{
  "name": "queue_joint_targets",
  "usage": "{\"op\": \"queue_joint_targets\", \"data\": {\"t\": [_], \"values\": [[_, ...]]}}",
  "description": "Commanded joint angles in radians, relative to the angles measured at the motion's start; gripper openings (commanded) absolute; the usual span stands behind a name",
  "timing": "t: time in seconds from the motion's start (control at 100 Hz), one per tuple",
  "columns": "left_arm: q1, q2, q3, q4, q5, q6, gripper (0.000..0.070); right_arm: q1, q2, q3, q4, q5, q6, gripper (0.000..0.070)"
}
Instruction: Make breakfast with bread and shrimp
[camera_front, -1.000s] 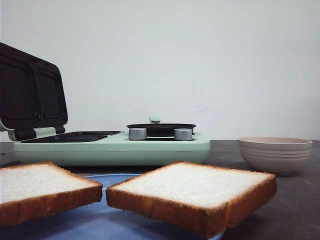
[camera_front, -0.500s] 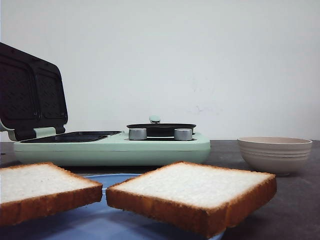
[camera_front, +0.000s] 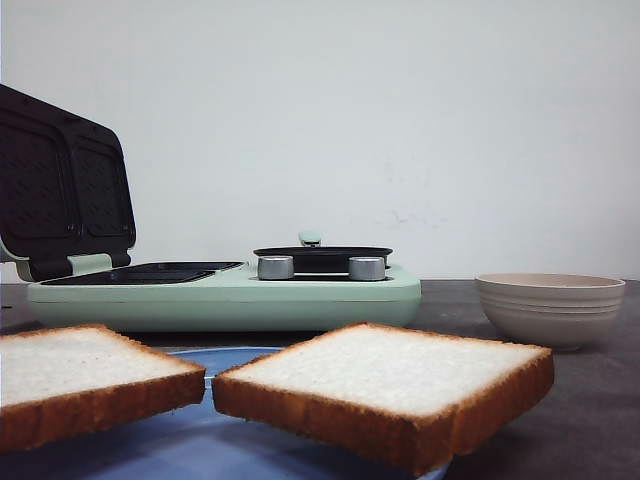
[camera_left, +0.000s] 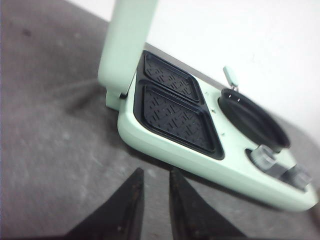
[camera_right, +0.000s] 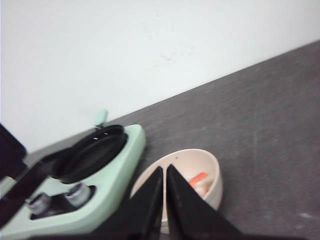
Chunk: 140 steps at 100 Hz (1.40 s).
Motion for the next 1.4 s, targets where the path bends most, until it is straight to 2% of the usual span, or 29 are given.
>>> {"op": "queue_joint_targets", "data": {"t": [0.0, 0.06, 0.16, 0.33, 0.41, 0.45, 0.49, 0.51, 0.57, 0.61, 0.63, 0.75, 0.83, 0.87, 0.97, 1.11, 1.23, 1.39], "values": [[0.000, 0.014, 0.053, 0.015, -0.003, -0.097, 0.0006, 0.000, 0.005, 0.064, 0.022, -0.001, 0.047, 0.0001], [0.001, 0.055, 0.108, 0.014, -0.013, -0.064, 0.0006, 0.000, 0.029, 0.118, 0.019, 0.009, 0.023, 0.0001], [0.001, 0.175, 0.220, 0.008, -0.004, 0.049, 0.0006, 0.000, 0.119, 0.224, 0.004, -0.002, -0.061, 0.0001], [-0.002, 0.402, 0.431, -0.089, -0.003, 0.214, 0.0007, 0.000, 0.315, 0.410, -0.123, -0.055, -0.191, 0.0001], [-0.014, 0.460, 0.494, -0.098, -0.003, 0.248, 0.0070, 0.000, 0.380, 0.467, -0.172, -0.086, -0.205, 0.0015], [-0.023, 0.472, 0.514, -0.097, -0.005, 0.254, 0.0137, 0.000, 0.406, 0.488, -0.190, -0.111, -0.207, 0.0075], [-0.031, 0.476, 0.525, -0.087, -0.005, 0.256, 0.0223, 0.000, 0.426, 0.502, -0.204, -0.137, -0.206, 0.0193], [-0.036, 0.476, 0.527, -0.076, -0.005, 0.256, 0.0275, 0.001, 0.435, 0.509, -0.213, -0.149, -0.206, 0.0277], [-0.044, 0.476, 0.527, -0.055, -0.009, 0.268, 0.0382, 0.001, 0.451, 0.518, -0.232, -0.156, -0.193, 0.0429], [-0.047, 0.476, 0.527, -0.066, -0.016, 0.282, 0.0440, 0.001, 0.458, 0.519, -0.244, -0.156, -0.183, 0.0487], [-0.047, 0.476, 0.527, -0.074, -0.021, 0.285, 0.0448, 0.001, 0.459, 0.519, -0.251, -0.156, -0.180, 0.0505], [-0.047, 0.476, 0.527, -0.135, -0.061, 0.277, 0.0447, 0.001, 0.462, 0.519, -0.290, -0.156, -0.175, 0.0511], [-0.047, 0.476, 0.527, -0.180, -0.043, 0.200, 0.0448, 0.001, 0.462, 0.519, -0.315, -0.159, -0.175, 0.0511], [-0.046, 0.485, 0.527, -0.211, 0.000, 0.148, 0.0463, 0.001, 0.462, 0.519, -0.327, -0.163, -0.175, 0.0511], [-0.045, 0.576, 0.527, -0.286, 0.122, 0.079, 0.0574, 0.007, 0.463, 0.519, -0.347, -0.166, -0.161, 0.0510], [-0.045, 0.742, 0.551, -0.356, 0.274, 0.047, 0.0592, 0.038, 0.462, 0.519, -0.340, -0.168, -0.163, 0.0510], [-0.045, 0.858, 0.629, -0.458, 0.308, 0.076, 0.0592, 0.082, 0.462, 0.519, -0.341, -0.167, -0.166, 0.0509], [-0.043, 0.980, 0.789, -0.657, 0.275, 0.233, 0.0591, 0.148, 0.462, 0.519, -0.341, -0.149, -0.189, 0.0509]]}}
